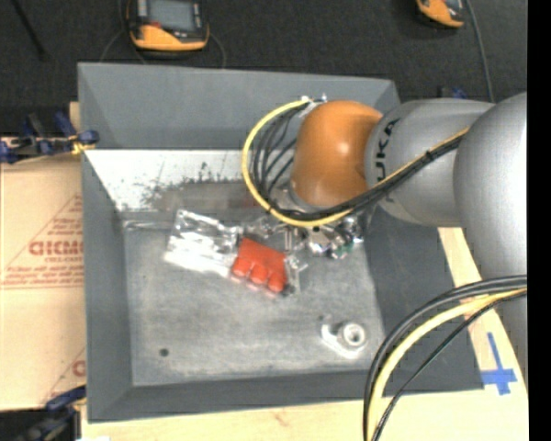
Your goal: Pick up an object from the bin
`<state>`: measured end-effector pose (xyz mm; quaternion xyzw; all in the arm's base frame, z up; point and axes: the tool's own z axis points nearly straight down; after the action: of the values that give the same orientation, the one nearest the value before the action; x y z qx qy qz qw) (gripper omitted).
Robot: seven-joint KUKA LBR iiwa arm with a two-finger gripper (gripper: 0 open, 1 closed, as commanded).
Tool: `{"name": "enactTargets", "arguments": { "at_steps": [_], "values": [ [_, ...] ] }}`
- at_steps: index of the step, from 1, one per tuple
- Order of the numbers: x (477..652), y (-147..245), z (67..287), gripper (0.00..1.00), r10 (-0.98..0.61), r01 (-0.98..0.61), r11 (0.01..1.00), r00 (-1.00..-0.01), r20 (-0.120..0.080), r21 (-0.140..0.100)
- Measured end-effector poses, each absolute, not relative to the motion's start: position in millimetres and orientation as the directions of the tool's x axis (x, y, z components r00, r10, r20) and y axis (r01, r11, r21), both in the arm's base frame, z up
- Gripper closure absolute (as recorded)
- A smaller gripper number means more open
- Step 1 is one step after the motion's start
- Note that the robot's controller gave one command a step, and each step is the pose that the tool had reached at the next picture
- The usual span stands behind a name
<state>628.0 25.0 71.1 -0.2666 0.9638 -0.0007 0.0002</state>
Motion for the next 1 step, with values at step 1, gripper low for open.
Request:
{"name": "enactTargets", "arguments": {
  "at_steps": [1],
  "values": [
    [628.7,24.3,71.9,1.0,-0.512,-0.512,0.859,-0.859,-0.002,-0.002]
  ]
}}
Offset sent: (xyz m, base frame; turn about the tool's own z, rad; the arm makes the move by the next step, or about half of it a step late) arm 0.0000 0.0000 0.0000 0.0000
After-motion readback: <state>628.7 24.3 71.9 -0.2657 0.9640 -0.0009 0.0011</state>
